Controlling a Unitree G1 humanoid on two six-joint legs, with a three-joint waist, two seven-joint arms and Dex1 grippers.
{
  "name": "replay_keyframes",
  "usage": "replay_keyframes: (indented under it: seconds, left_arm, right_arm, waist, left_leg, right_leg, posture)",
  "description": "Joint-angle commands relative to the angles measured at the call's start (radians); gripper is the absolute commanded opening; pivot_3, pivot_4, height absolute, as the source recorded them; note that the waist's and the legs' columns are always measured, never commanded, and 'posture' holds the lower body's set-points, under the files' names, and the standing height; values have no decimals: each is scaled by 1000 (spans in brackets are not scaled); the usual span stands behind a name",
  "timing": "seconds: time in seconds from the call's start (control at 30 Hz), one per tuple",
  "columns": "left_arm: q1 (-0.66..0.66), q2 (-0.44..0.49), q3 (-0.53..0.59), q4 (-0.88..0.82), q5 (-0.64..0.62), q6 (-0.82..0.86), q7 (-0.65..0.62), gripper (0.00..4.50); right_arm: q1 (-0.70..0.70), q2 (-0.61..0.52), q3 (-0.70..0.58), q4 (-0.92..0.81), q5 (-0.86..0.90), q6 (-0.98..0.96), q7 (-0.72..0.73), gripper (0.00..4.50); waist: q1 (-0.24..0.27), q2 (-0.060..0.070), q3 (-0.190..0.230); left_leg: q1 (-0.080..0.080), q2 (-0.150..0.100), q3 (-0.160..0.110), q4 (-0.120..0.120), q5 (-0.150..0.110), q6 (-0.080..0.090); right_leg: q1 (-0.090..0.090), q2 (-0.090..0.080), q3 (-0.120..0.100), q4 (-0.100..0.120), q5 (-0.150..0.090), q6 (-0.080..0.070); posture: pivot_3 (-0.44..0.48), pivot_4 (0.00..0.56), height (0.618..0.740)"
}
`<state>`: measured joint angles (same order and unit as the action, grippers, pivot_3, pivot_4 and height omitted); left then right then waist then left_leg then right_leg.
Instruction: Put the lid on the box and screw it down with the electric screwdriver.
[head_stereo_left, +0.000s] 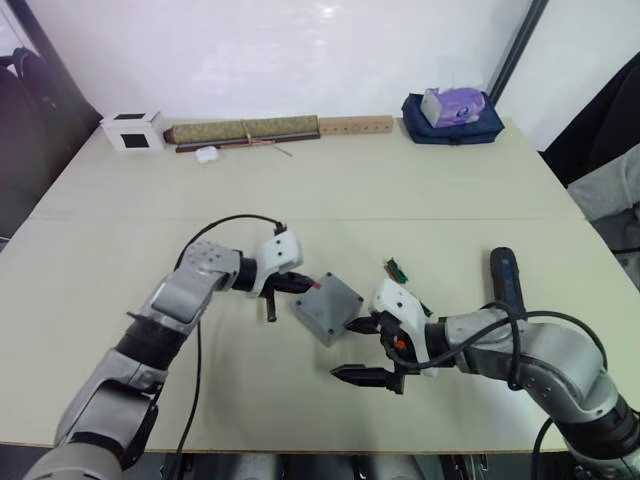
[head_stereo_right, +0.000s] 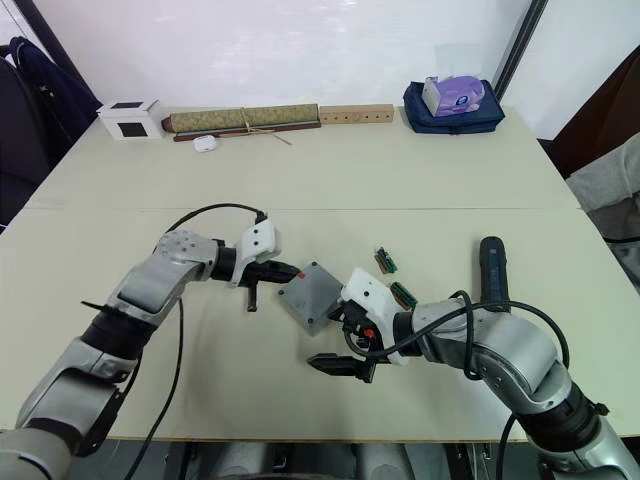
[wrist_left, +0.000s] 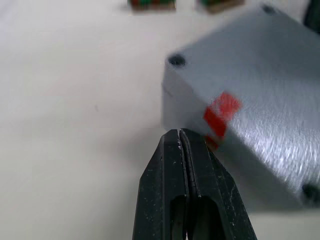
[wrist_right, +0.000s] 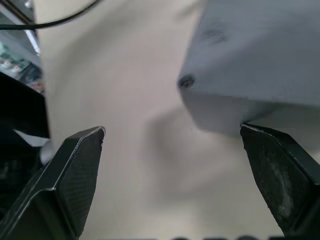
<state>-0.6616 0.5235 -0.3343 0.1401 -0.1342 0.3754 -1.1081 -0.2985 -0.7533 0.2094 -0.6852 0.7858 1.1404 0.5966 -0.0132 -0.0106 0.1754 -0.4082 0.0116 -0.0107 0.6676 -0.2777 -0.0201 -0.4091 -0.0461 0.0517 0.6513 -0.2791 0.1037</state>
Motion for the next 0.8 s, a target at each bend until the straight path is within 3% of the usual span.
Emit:
replay_keyframes:
  seconds: [0.03,0.17,0.33,0.57,0.8]
  left_arm:
    - [3,69,22,44,37,-52,-27,0]
    - [54,135,13,-16,1,-11,-116,0]
    - [127,178,1,-151,-47,81,-186,0]
    - [145,96,-8,-237,-32,136,-86,0]
    - [118,81,0,-210,-34,129,-76,0]
  right_arm:
    - [30,-90,-91,17,-58,-89,54,4426]
    - [3,-123,-66,110,-156,-186,88,4426]
    - [-44,-71,-44,183,-193,-245,120,4426]
    - [-37,-26,0,142,-168,-239,191,4426]
    - [0,9,2,91,-160,-198,166,4426]
  waist:
    - [-5,0,0]
    - [-4,0,0]
    - [0,0,0]
    - [3,0,0]
    - [-2,0,0]
  left_leg:
    - [0,0,0,0,0,0]
    - [1,1,1,-1,0,0]
    - [1,1,1,0,0,0]
    - [0,1,0,1,0,0]
    - [1,1,0,0,0,0]
  right_leg:
    - [0,0,0,0,0,0]
    - [0,1,0,1,0,0]
    - [0,0,0,1,0,0]
    - [1,-1,0,1,0,0]
    - [0,1,0,2,0,0]
  posture:
    - [0,150,740]
    - [0,150,740]
    - [0,150,740]
    - [0,150,740]
    - [0,150,740]
